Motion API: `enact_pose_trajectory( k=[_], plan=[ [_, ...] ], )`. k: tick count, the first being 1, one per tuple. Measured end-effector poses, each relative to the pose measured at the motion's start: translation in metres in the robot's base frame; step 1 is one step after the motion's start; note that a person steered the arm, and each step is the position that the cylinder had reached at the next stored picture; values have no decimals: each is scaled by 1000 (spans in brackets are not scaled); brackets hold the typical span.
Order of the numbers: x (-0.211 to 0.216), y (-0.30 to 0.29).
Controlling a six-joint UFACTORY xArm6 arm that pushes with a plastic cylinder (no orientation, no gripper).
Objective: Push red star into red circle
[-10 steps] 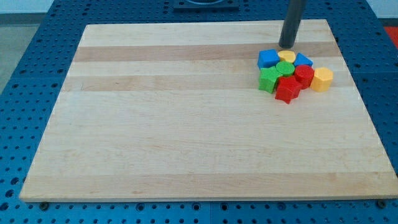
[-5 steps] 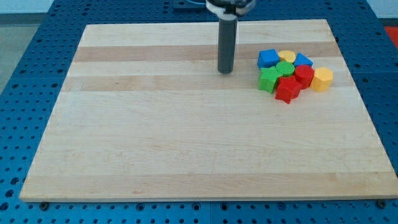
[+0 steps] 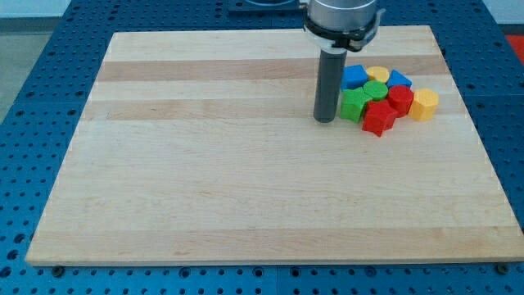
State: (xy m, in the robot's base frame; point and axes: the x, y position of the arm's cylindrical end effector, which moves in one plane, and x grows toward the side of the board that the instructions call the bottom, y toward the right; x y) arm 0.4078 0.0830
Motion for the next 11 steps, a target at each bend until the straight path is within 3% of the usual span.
enact_pose_trajectory(
  k=[4,11],
  plan=[
    [36,22],
    [37,78]
  ],
)
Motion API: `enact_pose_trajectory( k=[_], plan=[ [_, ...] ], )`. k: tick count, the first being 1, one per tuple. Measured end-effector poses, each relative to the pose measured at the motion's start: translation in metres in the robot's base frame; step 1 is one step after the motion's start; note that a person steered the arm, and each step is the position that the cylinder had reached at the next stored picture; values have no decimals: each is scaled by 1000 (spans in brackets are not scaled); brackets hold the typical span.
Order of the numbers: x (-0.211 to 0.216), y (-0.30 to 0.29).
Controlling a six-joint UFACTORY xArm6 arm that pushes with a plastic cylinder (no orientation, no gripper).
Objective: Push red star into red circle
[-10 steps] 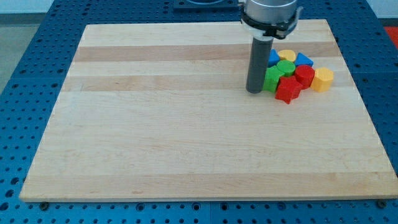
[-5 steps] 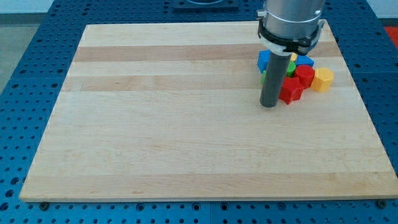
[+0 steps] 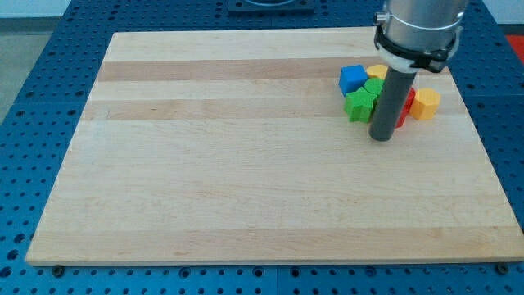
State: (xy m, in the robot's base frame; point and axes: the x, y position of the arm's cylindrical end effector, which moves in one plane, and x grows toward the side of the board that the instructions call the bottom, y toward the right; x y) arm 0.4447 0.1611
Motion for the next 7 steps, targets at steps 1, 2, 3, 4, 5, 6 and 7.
enact_pose_trajectory(
  k=[1,2,3,4,5,6,7],
  plan=[
    [0,10],
    [0,14],
    [0,16],
    [0,18],
    [0,26],
    [0,32],
    [0,29]
  ],
)
